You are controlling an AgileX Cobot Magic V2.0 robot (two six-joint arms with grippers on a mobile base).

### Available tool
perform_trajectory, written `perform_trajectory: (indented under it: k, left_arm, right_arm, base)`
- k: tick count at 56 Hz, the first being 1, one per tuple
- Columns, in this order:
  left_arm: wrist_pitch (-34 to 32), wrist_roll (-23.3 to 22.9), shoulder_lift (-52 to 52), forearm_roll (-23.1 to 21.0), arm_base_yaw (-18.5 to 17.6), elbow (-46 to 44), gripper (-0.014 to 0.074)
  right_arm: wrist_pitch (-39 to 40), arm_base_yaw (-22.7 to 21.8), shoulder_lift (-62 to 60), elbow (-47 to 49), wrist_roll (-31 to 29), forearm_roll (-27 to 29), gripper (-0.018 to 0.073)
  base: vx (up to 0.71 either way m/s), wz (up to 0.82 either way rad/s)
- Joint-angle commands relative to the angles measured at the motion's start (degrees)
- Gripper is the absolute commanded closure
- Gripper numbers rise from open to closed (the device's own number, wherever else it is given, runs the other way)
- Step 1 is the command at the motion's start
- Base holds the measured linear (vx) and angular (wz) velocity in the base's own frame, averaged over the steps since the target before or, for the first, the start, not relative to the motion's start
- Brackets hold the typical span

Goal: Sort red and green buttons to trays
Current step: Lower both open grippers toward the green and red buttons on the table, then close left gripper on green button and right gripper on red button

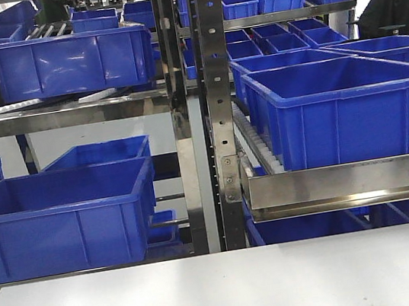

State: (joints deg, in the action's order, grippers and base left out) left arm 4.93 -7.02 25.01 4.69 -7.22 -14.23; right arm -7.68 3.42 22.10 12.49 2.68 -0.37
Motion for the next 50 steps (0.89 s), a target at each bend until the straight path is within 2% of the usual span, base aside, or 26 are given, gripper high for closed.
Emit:
perform_trajectory:
  k: [1, 10, 19, 27, 37, 50]
  left_arm:
    - [-4.27, -0.61, 4.76, -0.14, 0.06, -1.96, 0.0367]
    - [-6.89, -0.61, 12.07, -0.14, 0.06, -1.96, 0.0187]
    - [-11.46, -0.99, 18.10, -0.59, 0.06, -1.96, 0.0092]
    - [-12.06, -0.86, 24.33, -0.46, -1.99, -1.96, 0.0074]
    - [-17.89, -0.86, 32.45, -0.33, -8.37, -1.96, 0.0074]
    - [-26.85, -0.45, 45.55, -0.55, -8.97, -1.96, 0.0072]
  right_arm:
    - [4.58, -0.25, 3.02, 2.11, 0.08, -0.26, 0.0512]
    - [4.58, -0.25, 6.40, 2.11, 0.08, -0.26, 0.0409]
    - [4.58, -0.25, 7.99, 2.11, 0.08, -0.26, 0.0270]
    - [4.51, -0.25, 8.63, 2.11, 0.08, -0.26, 0.0180]
    - [4.38, -0.25, 8.63, 1.93, -0.13, -0.31, 0.0142]
    - [4.38, -0.25, 8.63, 1.93, -0.13, -0.31, 0.0142]
  base:
    - [0.00, 0.00]
    - [0.00, 0.00]
    - [0.00, 0.00]
    - [0.00, 0.00]
    - [0.00, 0.00]
    - [0.00, 0.00]
